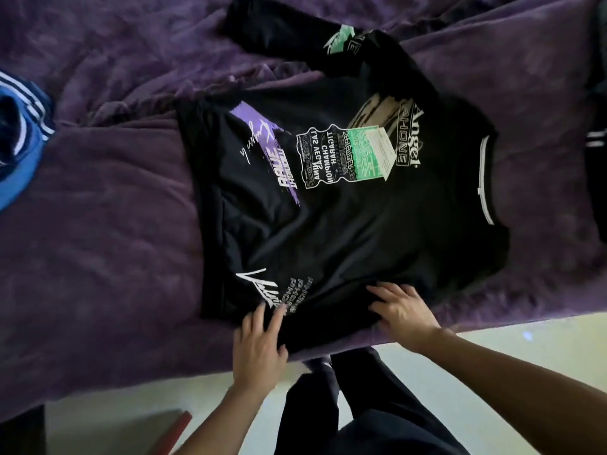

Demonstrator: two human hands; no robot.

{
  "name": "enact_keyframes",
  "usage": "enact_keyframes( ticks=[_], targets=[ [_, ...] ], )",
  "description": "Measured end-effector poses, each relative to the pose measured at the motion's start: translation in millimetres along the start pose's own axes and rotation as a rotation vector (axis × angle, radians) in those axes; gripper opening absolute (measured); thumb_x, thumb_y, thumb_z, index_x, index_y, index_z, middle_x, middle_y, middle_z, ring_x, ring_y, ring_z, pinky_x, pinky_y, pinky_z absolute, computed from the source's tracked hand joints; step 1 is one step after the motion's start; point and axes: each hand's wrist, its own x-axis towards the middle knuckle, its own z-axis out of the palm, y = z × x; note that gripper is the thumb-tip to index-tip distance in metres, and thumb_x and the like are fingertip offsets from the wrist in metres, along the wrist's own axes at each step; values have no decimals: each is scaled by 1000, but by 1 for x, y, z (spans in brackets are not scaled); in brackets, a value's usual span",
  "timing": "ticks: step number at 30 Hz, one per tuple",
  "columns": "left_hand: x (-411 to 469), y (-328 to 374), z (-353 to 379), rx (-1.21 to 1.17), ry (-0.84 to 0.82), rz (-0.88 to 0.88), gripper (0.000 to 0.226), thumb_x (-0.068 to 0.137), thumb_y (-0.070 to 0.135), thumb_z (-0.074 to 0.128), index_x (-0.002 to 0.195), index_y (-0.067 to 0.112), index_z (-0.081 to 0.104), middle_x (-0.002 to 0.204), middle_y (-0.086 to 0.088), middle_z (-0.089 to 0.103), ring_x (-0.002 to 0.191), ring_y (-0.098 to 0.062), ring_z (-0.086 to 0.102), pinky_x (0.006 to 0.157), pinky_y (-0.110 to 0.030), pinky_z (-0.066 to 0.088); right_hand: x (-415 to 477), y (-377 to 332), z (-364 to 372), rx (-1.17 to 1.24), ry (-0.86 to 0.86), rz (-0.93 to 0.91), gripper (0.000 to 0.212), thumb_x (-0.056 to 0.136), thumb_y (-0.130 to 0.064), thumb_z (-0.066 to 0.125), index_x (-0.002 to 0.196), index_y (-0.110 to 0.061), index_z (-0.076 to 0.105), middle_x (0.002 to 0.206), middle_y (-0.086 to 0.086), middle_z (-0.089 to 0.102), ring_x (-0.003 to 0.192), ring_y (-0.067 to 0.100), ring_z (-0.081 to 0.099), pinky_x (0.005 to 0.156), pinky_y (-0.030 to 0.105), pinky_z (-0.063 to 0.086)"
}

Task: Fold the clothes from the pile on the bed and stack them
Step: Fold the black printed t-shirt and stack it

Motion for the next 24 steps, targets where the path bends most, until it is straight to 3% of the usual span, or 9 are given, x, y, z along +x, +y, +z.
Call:
enact_keyframes(
  ticks=[3,6,9,11,13,14,17,20,24],
  targets=[
    [12,-5,5,136,-71,50,75,64,38,72,135,34,49,141,-2,44,124,-27,43,97,-42,37,-4,-1,7,170,144,41,26,84,-29,64,108,-22,70,133,-7,59,125,15,52,98,34,34],
    [11,-11,4,200,-121,85,49,74,45,63,122,35,57,136,5,41,124,-22,36,98,-41,30,-27,-6,7,191,270,-7,11,85,-26,68,86,-16,72,121,-3,67,116,19,59,93,39,40],
    [-9,-10,2,186,-88,125,25,87,35,53,106,27,67,133,5,44,120,-22,39,94,-40,33,-57,-7,9,141,223,44,21,91,-33,62,83,-16,72,123,-4,64,120,18,54,99,37,35],
    [-27,-6,-1,15,23,155,18,86,25,55,98,20,68,134,1,49,120,-24,45,93,-39,37,-73,-5,5,141,217,104,28,92,-41,58,85,-17,71,124,-5,62,120,17,52,101,35,33],
    [-44,-2,-7,-235,144,159,14,82,17,57,89,9,65,118,-6,61,107,-28,55,86,-41,43,-86,-2,-2,103,230,130,40,86,-57,58,90,-18,67,123,-6,60,119,17,52,99,34,33],
    [-52,-1,-11,-328,163,150,14,81,17,54,84,7,63,100,-9,66,94,-30,60,78,-41,45,-90,-1,-6,59,209,126,49,81,-64,59,97,-19,66,123,-8,59,119,17,52,99,35,34],
    [-67,-8,-19,-542,77,30,16,87,22,54,73,14,51,57,-6,55,62,-32,56,58,-37,38,-91,-1,-16,-41,123,123,57,72,-62,67,112,-21,61,117,-9,60,117,16,54,97,32,33],
    [-64,-25,-31,-679,-117,-31,25,87,21,66,69,16,49,60,0,54,57,-17,48,59,-31,37,-82,-2,-27,56,124,200,33,71,-50,71,82,-25,53,82,-8,58,91,22,62,73,32,34],
    [-29,-44,-66,-776,-305,-51,21,84,18,72,73,14,55,54,0,47,44,-3,33,49,-24,25,-62,16,-52,304,29,366,30,69,-29,80,86,-24,56,82,1,61,87,30,63,67,32,43]
  ],
)
